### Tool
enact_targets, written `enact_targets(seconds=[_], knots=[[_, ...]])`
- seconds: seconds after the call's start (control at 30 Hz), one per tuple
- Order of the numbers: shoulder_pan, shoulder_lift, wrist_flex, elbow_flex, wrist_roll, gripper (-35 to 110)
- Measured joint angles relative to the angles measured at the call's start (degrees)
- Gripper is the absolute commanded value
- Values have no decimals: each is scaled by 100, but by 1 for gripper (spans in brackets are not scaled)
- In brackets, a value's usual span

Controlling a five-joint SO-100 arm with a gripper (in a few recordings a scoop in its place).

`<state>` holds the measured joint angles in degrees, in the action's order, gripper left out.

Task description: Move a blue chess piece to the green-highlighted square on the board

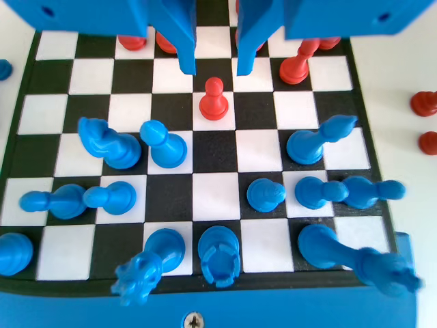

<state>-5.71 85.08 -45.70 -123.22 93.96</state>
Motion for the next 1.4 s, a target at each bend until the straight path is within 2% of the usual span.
enact_targets(seconds=[1.4], knots=[[0, -589, 352, 158, 0, 11]])
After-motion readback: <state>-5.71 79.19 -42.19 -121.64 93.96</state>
